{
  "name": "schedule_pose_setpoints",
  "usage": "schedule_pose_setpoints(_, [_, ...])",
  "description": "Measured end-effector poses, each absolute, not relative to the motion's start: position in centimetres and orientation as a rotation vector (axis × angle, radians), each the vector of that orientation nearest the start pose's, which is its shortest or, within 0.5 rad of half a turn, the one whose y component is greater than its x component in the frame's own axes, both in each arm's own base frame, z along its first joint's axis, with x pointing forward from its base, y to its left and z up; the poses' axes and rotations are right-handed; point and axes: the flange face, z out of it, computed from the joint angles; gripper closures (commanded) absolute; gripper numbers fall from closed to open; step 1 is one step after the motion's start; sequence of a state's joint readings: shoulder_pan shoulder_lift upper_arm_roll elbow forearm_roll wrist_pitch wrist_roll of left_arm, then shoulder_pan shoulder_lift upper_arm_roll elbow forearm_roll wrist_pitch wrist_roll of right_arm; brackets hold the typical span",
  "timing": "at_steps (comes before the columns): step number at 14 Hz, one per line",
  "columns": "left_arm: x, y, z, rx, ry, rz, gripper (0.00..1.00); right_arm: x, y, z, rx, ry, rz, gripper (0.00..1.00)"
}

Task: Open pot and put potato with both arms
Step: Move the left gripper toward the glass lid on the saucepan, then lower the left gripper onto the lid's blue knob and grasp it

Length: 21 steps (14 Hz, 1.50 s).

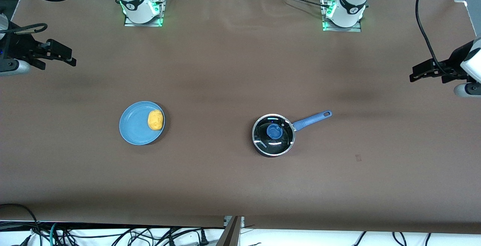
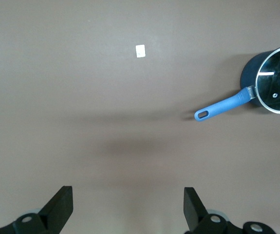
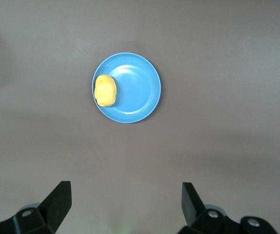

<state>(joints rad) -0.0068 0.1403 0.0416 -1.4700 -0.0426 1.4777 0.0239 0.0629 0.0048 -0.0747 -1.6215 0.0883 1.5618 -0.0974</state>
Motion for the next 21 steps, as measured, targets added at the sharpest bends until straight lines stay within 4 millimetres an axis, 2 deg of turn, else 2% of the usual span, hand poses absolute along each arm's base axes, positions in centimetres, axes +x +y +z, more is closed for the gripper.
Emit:
schedule_pose_setpoints(2, [59.1,0.6,56.9,-3.193,-0.039,0.230,0.00,55.3,0.2,59.8,-3.037,-0.121,0.088,0.00])
schedule_pose_setpoints(4, [60.8,-2.1,54.4,-3.221,-0.180,0.212,0.00,55.4,0.2,59.8,-3.034,-0.118,0.084,0.00])
schedule_pose_setpoints(6, [62.7,-8.4,51.1,-3.213,-0.342,0.177,0.00,55.4,0.2,59.8,-3.034,-0.118,0.081,0.00])
schedule_pose_setpoints(9, [64.8,-20.0,44.0,-3.207,-0.602,0.110,0.00,55.5,-0.2,59.5,-3.034,-0.108,0.090,0.00])
schedule_pose_setpoints(10, [65.0,-23.4,41.7,-3.195,-0.659,0.087,0.00,55.6,-0.4,59.4,-3.034,-0.102,0.094,0.00])
schedule_pose_setpoints(12, [65.0,-28.1,38.7,-3.155,-0.712,0.047,0.00,55.7,-0.6,59.1,-3.034,-0.097,0.102,0.00])
schedule_pose_setpoints(14, [64.5,-31.0,37.4,-3.137,-0.721,0.044,0.00,55.7,-0.6,59.2,-3.034,-0.099,0.099,0.00])
schedule_pose_setpoints(18, [64.0,-34.5,35.8,-3.123,-0.727,-0.042,0.00,55.5,-0.1,61.0,-3.066,-0.134,0.063,0.00])
schedule_pose_setpoints(21, [63.4,-37.9,33.7,-3.088,-0.704,-0.093,0.00,54.8,1.8,59.3,-3.068,-0.192,0.196,0.00])
